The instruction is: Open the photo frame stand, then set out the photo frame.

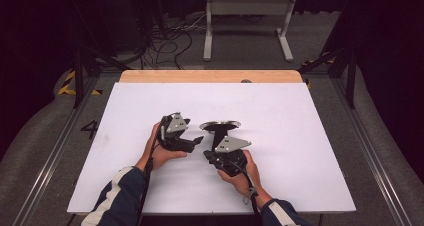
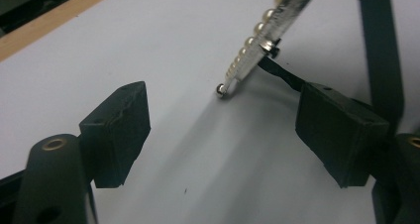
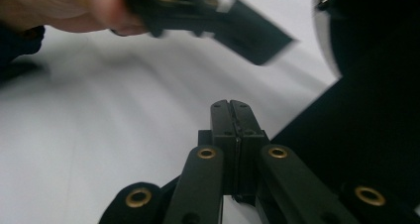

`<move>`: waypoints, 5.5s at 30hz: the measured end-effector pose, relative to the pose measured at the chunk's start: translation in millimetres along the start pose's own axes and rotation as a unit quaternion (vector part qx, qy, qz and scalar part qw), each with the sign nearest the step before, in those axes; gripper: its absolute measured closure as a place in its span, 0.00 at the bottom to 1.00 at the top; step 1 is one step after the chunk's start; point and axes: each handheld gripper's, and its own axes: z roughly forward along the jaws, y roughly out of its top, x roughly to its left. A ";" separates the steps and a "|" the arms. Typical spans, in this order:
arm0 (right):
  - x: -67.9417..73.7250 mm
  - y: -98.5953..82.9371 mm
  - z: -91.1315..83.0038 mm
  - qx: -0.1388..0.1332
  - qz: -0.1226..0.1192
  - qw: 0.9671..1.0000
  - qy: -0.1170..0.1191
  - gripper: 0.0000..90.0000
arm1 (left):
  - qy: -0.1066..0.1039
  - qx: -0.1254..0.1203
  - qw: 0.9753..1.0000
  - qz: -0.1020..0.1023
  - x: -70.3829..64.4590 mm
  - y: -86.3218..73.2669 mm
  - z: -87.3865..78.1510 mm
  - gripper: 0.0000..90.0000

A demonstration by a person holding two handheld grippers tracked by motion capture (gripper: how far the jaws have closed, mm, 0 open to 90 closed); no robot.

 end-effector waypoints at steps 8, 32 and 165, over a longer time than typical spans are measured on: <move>3.9 -2.8 14.6 0.020 0.006 0.999 -0.035 1.00 | -0.025 -0.015 1.000 0.011 2.8 7.9 17.0 0.56; -1.0 -6.5 15.5 0.036 0.023 0.997 -0.060 1.00 | -0.016 0.014 0.997 0.079 -7.3 16.8 13.8 0.83; -54.1 -32.7 -33.0 0.035 0.053 0.995 -0.076 1.00 | -0.041 0.004 0.993 0.110 -66.2 1.8 -11.2 0.80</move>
